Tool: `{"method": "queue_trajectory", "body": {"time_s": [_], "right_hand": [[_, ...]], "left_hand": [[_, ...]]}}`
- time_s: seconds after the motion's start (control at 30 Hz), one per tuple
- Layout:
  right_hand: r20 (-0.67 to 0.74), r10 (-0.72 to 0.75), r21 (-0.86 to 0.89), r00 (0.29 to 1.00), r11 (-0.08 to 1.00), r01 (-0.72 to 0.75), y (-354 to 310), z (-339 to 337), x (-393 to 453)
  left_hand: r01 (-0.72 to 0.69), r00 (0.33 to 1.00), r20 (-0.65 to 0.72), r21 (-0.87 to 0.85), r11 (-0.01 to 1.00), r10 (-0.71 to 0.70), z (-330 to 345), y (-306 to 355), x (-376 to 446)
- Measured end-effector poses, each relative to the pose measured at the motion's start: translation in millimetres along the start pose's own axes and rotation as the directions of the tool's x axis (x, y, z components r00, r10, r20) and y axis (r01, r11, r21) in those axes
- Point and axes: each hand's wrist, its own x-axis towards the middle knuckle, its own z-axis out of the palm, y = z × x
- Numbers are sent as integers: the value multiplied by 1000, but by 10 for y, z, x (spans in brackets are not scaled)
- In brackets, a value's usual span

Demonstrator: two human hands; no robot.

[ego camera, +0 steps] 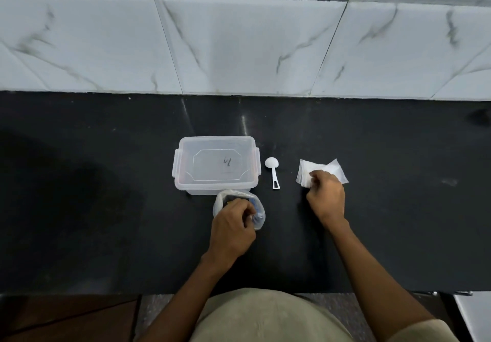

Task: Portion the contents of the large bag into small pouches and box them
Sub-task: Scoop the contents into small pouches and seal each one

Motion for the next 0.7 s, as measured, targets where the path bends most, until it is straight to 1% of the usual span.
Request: {"method": "queue_trajectory", "body": {"time_s": [0.17, 0.23, 0.3, 0.37, 0.43, 0.5, 0.53, 0.57, 0.63, 0.7], "right_hand": [[-23, 24, 61, 999, 998, -23, 28, 17, -12], [-57, 26, 91, 998, 996, -21, 40, 22, -26], [-153, -18, 121, 988, 992, 37, 39, 20, -58], [-292, -88, 136, 952, 982, 133, 0, -22, -111], [-433, -168, 130, 885, 960, 246, -86, -112, -180], [-523, -225, 152, 822, 924, 350, -228, -210, -286], [-538, -227, 191, 812, 905, 379, -323, -251, -352], [-535, -212, 252, 818, 884, 394, -423, -293, -422], [-477, -152, 416, 866, 829, 374, -617, -354, -557], [-345, -92, 574, 934, 767, 287, -762, -400, -671]], "left_hand": [[-7, 1000, -7, 13, 1000, 7, 18, 41, -7], [-10, 1000, -20, 21, 1000, 10, 20, 63, -16], [-30, 998, -51, 29, 999, 32, 13, 96, -21], [-56, 994, -98, 19, 998, 57, 5, 149, -26], [-75, 986, -149, -12, 997, 72, 4, 204, -15], [-75, 982, -177, -79, 994, 60, 14, 267, 15], [-63, 984, -171, -137, 989, 39, 19, 301, 43], [-44, 988, -151, -201, 979, 14, 23, 350, 78], [7, 997, -73, -341, 940, -34, 18, 456, 155], [90, 995, 6, -491, 867, -100, 12, 558, 219]]}}
